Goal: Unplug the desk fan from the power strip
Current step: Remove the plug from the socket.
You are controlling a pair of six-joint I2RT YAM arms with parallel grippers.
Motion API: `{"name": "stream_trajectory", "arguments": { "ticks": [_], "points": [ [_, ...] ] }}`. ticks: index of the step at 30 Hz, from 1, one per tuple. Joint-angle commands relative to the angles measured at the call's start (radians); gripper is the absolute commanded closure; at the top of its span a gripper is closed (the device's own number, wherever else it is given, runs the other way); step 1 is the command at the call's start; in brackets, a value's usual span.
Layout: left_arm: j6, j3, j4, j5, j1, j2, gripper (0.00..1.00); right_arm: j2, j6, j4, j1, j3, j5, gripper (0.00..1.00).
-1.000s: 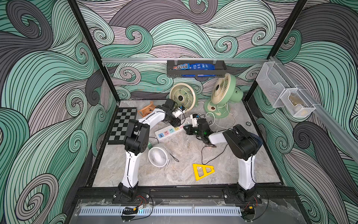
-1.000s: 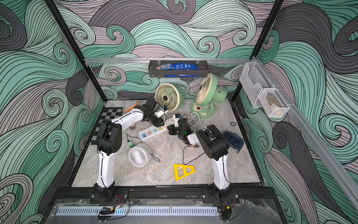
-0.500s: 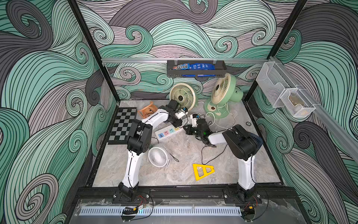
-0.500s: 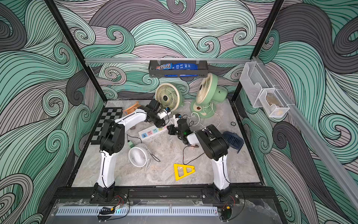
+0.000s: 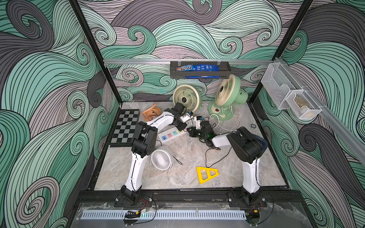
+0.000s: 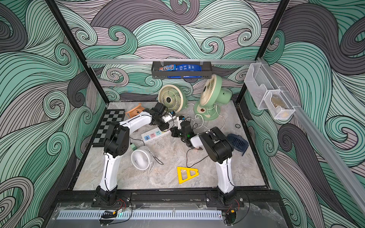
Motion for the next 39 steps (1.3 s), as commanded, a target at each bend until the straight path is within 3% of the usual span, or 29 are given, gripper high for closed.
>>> {"name": "stream_trajectory", "arguments": {
  "ticks": [1,7,11,20,26,29,39],
  "points": [
    [0.018,0.002,0.001,-0.022,-0.024,0.001,0.93,0.019,0.014,-0.002,0.002,-0.012,0.028,0.92],
    [0.027,-0.1,0.115,-0.095,-0.043,-0.063,1.0,0.019,0.042,-0.034,0.004,-0.005,0.052,0.92],
    [0.025,-0.056,0.059,-0.048,-0.031,-0.048,1.0,0.019,0.043,-0.048,0.008,-0.004,0.057,0.93],
    [0.048,-0.106,0.106,-0.1,-0.053,-0.076,1.0,0.047,0.042,-0.067,0.01,-0.003,0.062,0.95],
    [-0.025,0.031,-0.031,0.009,0.002,-0.007,1.0,0.046,0.034,-0.074,0.011,-0.007,0.065,0.95],
    [0.024,-0.019,0.004,-0.007,-0.007,-0.027,1.0,0.046,0.035,-0.078,0.01,-0.006,0.063,0.95],
    [0.126,-0.193,0.225,-0.253,-0.088,-0.136,1.0,0.056,0.038,-0.091,0.01,-0.004,0.064,0.95]
  ]
}}
